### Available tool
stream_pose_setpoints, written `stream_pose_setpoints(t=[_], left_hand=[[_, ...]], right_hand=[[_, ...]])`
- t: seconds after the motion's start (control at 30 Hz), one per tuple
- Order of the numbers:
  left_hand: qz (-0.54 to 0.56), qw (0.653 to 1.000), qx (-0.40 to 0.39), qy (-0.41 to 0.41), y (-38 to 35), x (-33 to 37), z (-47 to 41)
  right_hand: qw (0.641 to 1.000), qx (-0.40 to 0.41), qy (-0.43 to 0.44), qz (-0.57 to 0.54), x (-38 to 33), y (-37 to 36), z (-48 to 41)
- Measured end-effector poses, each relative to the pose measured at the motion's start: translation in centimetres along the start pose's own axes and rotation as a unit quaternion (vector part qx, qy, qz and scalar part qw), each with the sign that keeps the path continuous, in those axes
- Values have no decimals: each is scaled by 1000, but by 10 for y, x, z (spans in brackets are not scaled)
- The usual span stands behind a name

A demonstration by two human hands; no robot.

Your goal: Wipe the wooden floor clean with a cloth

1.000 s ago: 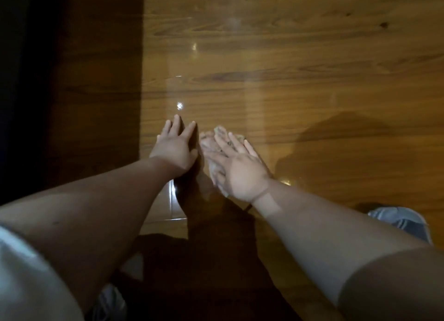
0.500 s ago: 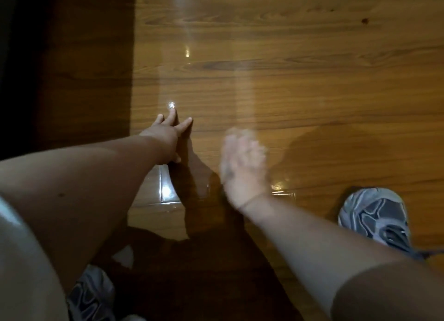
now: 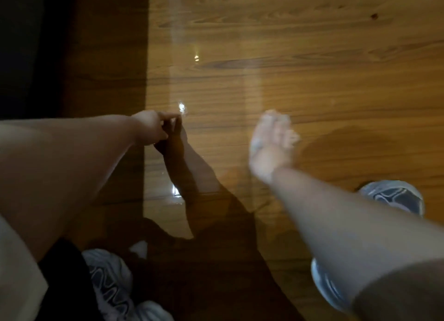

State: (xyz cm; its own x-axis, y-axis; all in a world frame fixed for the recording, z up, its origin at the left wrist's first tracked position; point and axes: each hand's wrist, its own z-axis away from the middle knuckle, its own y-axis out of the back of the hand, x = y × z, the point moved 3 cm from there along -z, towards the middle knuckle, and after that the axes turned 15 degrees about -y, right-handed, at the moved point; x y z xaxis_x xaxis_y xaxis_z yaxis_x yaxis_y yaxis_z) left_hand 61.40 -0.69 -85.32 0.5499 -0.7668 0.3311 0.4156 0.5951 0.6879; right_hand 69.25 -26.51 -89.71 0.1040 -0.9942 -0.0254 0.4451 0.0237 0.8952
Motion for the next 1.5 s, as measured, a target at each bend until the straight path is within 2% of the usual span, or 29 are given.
stream_pose_setpoints(t=[0.03, 0.07, 0.13, 0.2, 0.23, 0.3, 0.37, 0.43, 0.47, 0.5, 0.57, 0.63, 0.67, 0.7, 0.77, 0.83, 0.9, 0.97, 1.0, 1.03, 1.1, 1.13, 1.17, 1.23, 1.3, 1.33, 1.4, 1.5], left_hand=[[31, 999, 23, 9, 2, -6, 4], [52, 997, 51, 23, 5, -17, 9], [79, 990, 107, 38, 6, -35, 16], [82, 983, 155, 60, 6, -57, 23], [77, 980, 171, 72, 5, -67, 26], [57, 978, 181, 89, -2, -85, 30], [39, 978, 183, 92, -11, -98, 32], [33, 978, 188, 78, -17, -100, 29], [34, 978, 193, 76, -18, -101, 28], [36, 978, 193, 74, -18, -99, 27], [29, 977, 199, 71, -14, -95, 23], [10, 976, 210, 56, -11, -90, 19], [6, 975, 215, 55, -10, -88, 18], [7, 975, 213, 58, -10, -85, 17], [18, 978, 194, 77, -11, -79, 12], [18, 982, 160, 103, -12, -68, 9], [-8, 988, 112, 108, -9, -53, 7], [-19, 994, 67, 84, -5, -34, 2], [-17, 997, 47, 63, -3, -21, -2], [-14, 999, 32, 40, -2, -8, -4], [-7, 1000, 13, -1, -2, 16, -9], [-7, 1000, 3, -16, -3, 30, -11], [-14, 1000, -9, -26, -5, 44, -13], [-36, 998, -34, -33, -6, 62, -15], [-46, 997, -48, -31, -5, 75, -19], [-52, 997, -46, -27, -3, 82, -22], [-55, 998, -30, -8, 7, 89, -34], [-66, 998, 3, 20, 23, 101, -59]], right_hand=[[994, -3, 109, 4, -30, -17, 32], [977, -40, 211, 10, -60, -36, 65], [922, -135, 361, 37, -95, -63, 120], [880, -139, 447, 83, -110, -71, 138], [875, -130, 457, 95, -111, -69, 130], [911, -93, 396, 74, -107, -54, 93], [974, -68, 215, 24, -95, -33, 49], [995, -81, 26, -56, -93, -20, 28], [993, -81, -10, -87, -103, -19, 31], [992, -86, 0, -91, -116, -22, 41], [982, -108, 143, -61, -143, -36, 65], [935, -144, 325, 7, -154, -51, 89], [911, -152, 382, 42, -154, -56, 94], [898, -146, 409, 70, -150, -56, 91], [913, -112, 381, 87, -135, -47, 68], [960, -67, 261, 77, -104, -27, 31], [997, -10, 76, 20, -53, 1, -9], [990, -26, -115, -83, -2, 23, -42], [973, -63, -180, -129, 16, 31, -53], [963, -93, -207, -145, 23, 35, -57], [976, -100, -172, -84, 23, 33, -57], [991, -83, -104, -22, 19, 29, -52], [997, -74, -1, 31, 12, 25, -44], [969, -110, 203, 86, -7, 11, -23], [943, -136, 283, 106, -18, 10, -17], [942, -130, 291, 106, -17, 14, -22], [955, -139, 242, 102, 6, 26, -40], [991, -124, 35, 44, 83, 52, -97]])
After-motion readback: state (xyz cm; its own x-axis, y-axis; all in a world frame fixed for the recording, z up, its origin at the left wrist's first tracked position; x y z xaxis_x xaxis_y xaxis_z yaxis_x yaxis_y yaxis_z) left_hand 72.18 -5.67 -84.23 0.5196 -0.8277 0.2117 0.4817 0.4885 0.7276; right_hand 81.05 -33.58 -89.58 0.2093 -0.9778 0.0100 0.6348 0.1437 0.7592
